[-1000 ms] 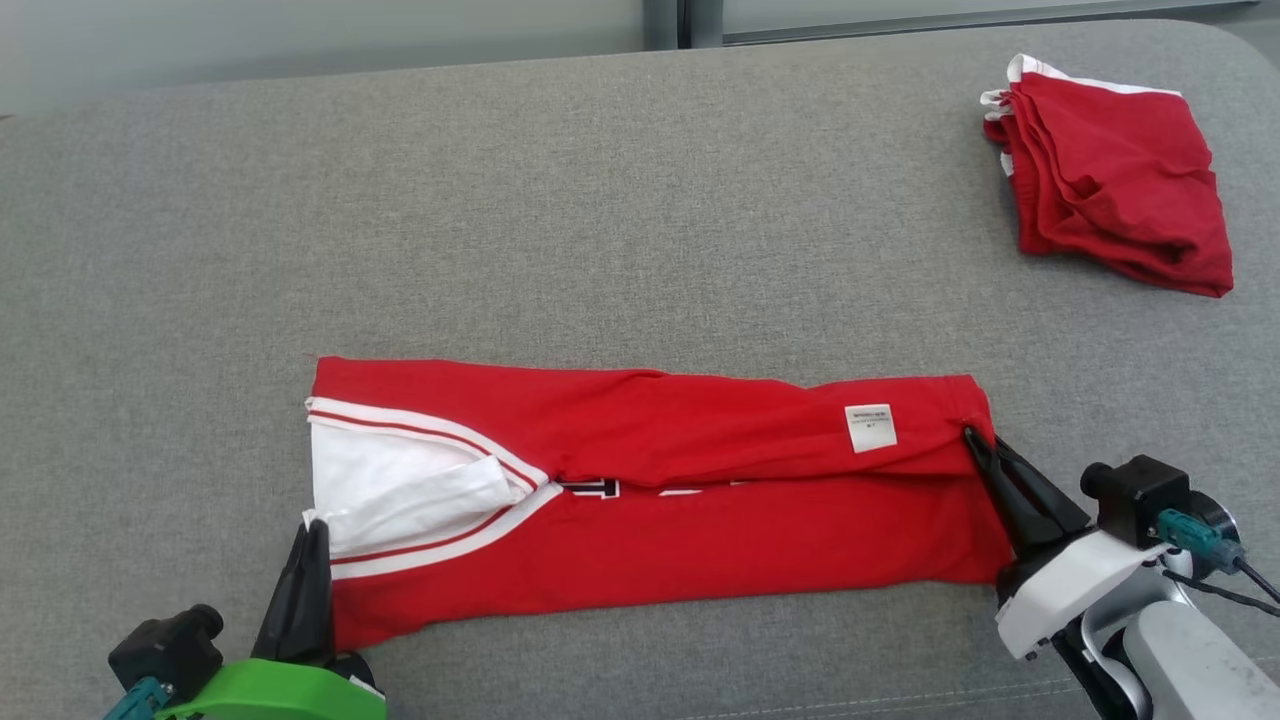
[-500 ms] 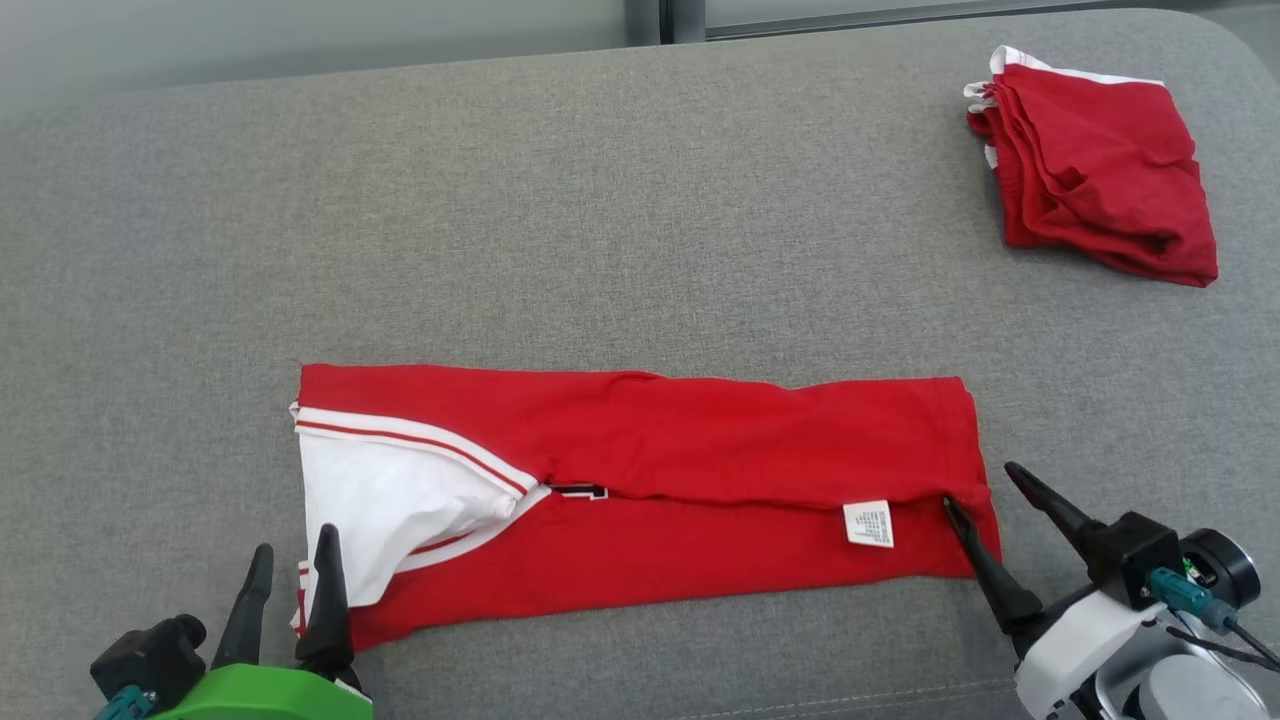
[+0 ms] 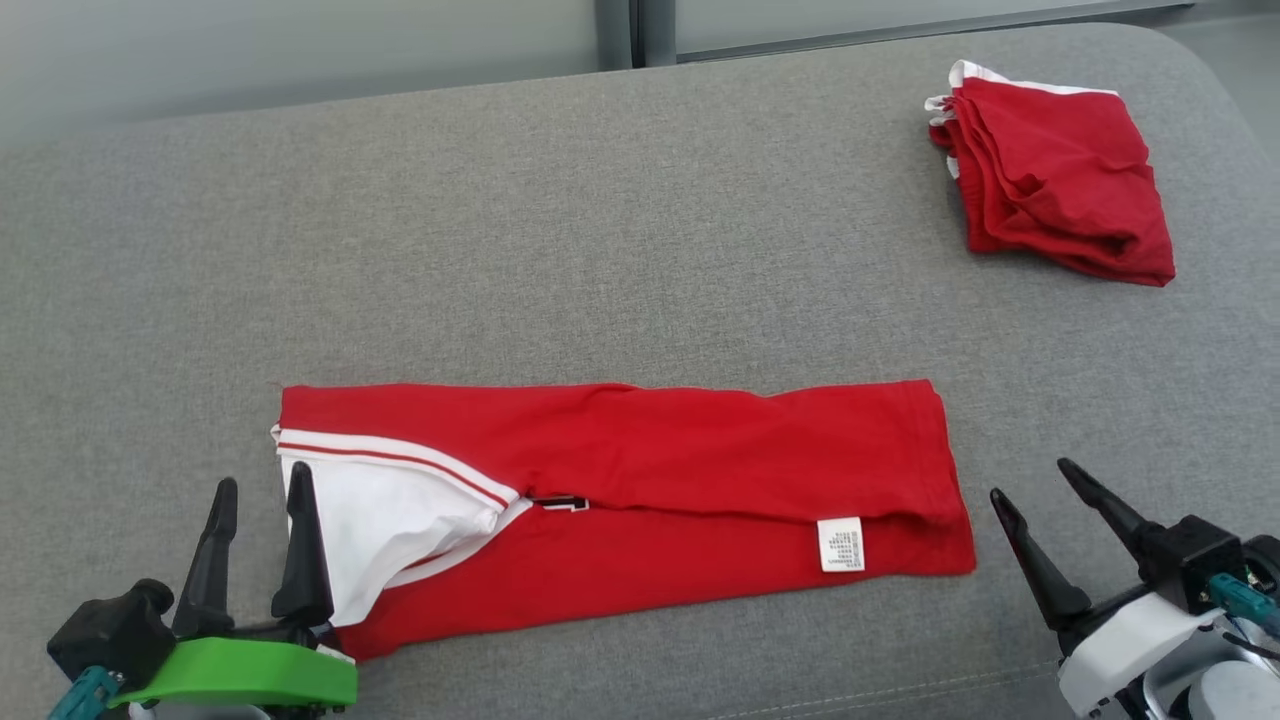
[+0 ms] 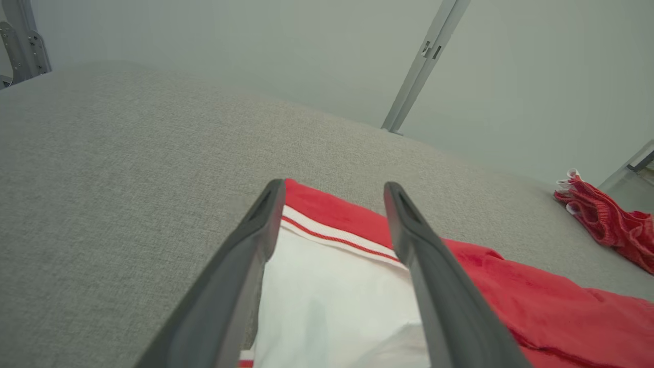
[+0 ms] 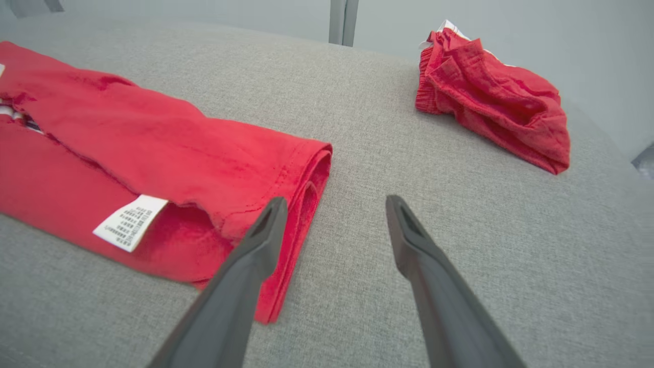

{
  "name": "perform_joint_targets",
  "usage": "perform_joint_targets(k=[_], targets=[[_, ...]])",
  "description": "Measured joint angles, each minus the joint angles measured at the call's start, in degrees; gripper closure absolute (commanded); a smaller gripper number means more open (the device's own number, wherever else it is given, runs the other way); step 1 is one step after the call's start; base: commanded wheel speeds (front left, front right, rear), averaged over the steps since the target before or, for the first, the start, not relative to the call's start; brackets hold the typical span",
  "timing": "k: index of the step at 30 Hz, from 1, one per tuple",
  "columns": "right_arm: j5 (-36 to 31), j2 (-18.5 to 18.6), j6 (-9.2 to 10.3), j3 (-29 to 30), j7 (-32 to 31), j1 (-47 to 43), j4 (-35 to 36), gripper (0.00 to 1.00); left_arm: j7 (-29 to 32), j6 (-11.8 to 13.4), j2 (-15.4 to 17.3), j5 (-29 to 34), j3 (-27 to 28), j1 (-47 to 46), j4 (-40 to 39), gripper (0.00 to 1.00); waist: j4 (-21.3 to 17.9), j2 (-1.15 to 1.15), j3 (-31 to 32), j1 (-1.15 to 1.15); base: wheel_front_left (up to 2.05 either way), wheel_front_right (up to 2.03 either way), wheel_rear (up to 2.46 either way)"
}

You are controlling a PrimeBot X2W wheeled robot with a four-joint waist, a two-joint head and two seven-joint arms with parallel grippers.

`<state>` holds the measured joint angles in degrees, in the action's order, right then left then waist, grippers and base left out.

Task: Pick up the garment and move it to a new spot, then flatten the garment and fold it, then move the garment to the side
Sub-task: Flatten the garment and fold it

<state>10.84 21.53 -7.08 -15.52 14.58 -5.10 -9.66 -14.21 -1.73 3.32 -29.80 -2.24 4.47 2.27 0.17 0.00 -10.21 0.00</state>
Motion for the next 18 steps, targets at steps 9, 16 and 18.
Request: perform_joint_targets(k=[9,16,18], targets=[[4.9,-4.0,-0.01,2.2,0.0,2.4,1.4,0.0,0.0,-0.8,-0.4,1.4,-4.8,-0.9,-1.5,0.0,-2.1,0.0,2.5,0.0,0.0,0.0,0.0],[10.9,-7.4,-0.04,2.5,0.0,2.4,-6.0,0.0,0.0,-0.9,-0.5,1.9,-7.2,-1.0,-1.8,0.0,-2.1,0.0,3.5,0.0,0.0,0.0,0.0],[11.5,-7.7,-0.04,1.1,-0.7,2.9,-8.0,0.0,0.0,-0.8,-0.5,1.9,-7.2,-1.0,-2.0,0.0,-1.9,0.0,3.5,0.0,0.0,0.0,0.0]])
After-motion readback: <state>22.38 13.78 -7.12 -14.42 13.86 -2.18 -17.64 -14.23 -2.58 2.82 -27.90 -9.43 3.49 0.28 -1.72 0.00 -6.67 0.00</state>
